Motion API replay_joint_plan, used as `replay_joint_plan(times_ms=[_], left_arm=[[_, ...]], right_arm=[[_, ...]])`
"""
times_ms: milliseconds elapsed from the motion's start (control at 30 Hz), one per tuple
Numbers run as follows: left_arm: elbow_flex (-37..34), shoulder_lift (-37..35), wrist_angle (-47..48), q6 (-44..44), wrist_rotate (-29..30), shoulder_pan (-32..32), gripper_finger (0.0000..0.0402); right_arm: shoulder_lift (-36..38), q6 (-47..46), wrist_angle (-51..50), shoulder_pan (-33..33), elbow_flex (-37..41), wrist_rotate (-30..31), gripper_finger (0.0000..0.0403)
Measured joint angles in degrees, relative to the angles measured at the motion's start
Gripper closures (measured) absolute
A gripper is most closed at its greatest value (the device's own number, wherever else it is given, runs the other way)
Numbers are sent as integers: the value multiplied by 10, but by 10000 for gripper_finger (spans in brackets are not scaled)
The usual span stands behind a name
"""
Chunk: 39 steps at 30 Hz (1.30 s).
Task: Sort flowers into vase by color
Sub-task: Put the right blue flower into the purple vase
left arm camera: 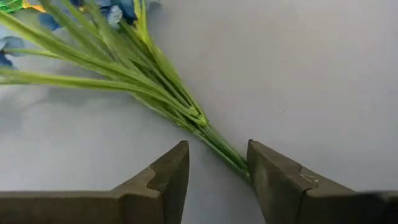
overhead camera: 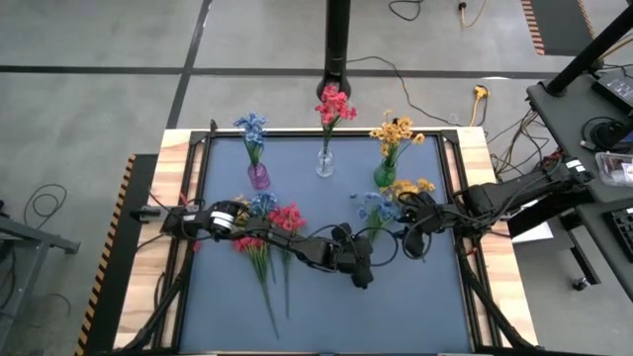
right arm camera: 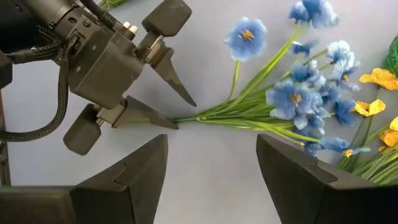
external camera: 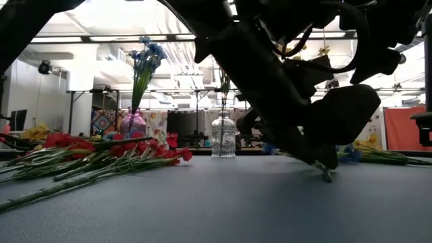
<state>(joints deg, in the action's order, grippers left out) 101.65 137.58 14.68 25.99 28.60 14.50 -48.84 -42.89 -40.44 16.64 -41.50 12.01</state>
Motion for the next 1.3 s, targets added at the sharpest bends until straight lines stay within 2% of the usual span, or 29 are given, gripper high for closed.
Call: replay_joint_plan(times_ms=[167,367,433,767,933,1100,1300], left_arm=[[0,0,5,-13,0,0,302],[0,-2,43,-4,21,0,383],[0,-3,55,1,28,0,396],[-3,-63,225,6,68,11,401],[-21,-114,267,3,67,21,402],[-41,-139,211,-11,5,21,401],[-99,-127,68,-132,-36,11,356]], right_arm=[[0,0,0,0,0,0,165],[0,0,0,0,0,0,165],[0,0,0,0,0,0,165],[0,7,0,0,0,1,165],[0,16,0,0,0,1,165],[0,22,0,0,0,1,165],[0,29,2,0,0,2,165]])
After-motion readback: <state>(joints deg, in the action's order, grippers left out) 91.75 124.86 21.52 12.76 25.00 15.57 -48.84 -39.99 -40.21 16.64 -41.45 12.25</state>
